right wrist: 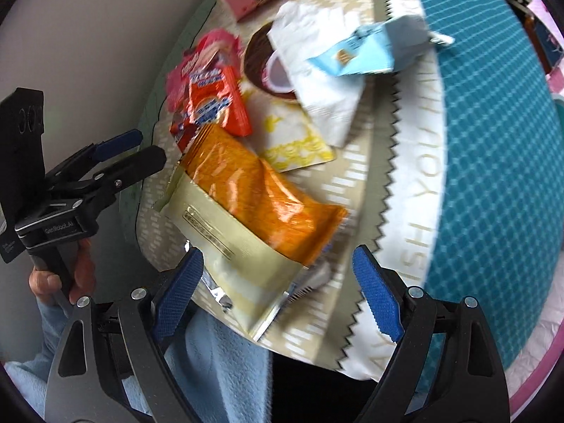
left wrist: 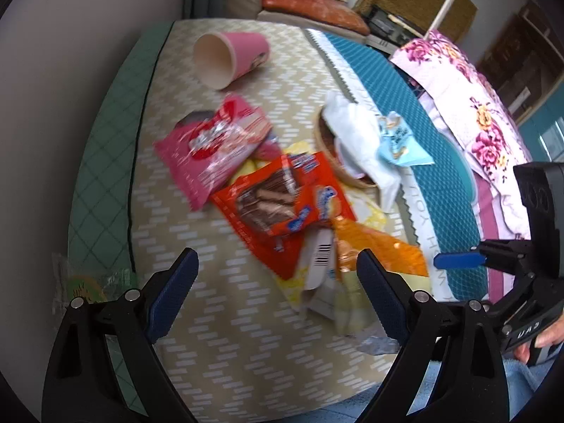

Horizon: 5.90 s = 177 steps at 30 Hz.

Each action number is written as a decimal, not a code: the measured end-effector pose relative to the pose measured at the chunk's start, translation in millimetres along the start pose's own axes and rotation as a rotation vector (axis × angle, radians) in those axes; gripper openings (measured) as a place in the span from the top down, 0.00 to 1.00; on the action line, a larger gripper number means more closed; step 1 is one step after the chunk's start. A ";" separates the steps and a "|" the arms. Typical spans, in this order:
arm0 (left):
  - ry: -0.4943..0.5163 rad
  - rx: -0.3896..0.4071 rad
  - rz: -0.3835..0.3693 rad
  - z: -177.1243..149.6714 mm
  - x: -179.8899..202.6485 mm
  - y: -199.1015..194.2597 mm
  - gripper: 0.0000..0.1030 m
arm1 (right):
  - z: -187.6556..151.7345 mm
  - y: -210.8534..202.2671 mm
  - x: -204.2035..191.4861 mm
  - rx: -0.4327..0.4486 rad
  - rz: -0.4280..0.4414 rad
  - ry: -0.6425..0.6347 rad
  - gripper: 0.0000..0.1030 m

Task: Collect trash
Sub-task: 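Move both tools to the snacks and grasp the orange snack bag with right tool, then grasp the white paper box with left tool while right tool lifts the snack bag, then carry both items over the bin and release the white box from left tool, then open the right tool to drop the orange snack bag into the bin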

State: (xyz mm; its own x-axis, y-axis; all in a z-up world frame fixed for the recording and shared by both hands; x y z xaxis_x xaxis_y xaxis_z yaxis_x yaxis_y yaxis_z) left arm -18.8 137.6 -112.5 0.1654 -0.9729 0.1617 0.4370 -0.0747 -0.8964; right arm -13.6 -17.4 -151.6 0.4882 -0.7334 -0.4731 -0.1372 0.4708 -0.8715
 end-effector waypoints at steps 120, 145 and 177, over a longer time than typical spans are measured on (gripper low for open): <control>0.392 -0.119 -0.208 131.4 445.4 173.5 0.52 | -52.4 -255.5 393.1 0.692 -0.155 0.645 0.86; 0.344 -0.086 -0.145 124.4 382.8 154.1 0.10 | -28.9 -231.0 387.6 0.626 -0.181 0.646 0.81; 0.263 -0.035 -0.146 100.1 290.4 80.1 0.10 | -12.7 -208.3 300.4 0.555 -0.163 0.583 0.26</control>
State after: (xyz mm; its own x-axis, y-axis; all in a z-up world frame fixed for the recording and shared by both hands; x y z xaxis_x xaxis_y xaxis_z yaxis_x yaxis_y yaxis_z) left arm 152.7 -129.0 -96.0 -0.1338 -0.9743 0.1811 0.4074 -0.2207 -0.8862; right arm 150.7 -342.0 -113.8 -0.0818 -0.8785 -0.4706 0.4176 0.3985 -0.8165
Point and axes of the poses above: each gripper's, at about its wrist camera, not at the fingertips, and y roughly the way its jaws point, x to its right, z to its top, the point moved 8 cm from there along y, roughly the way its jaws point, and after that the axes turned 5 degrees about z, right-handed, at the moved point
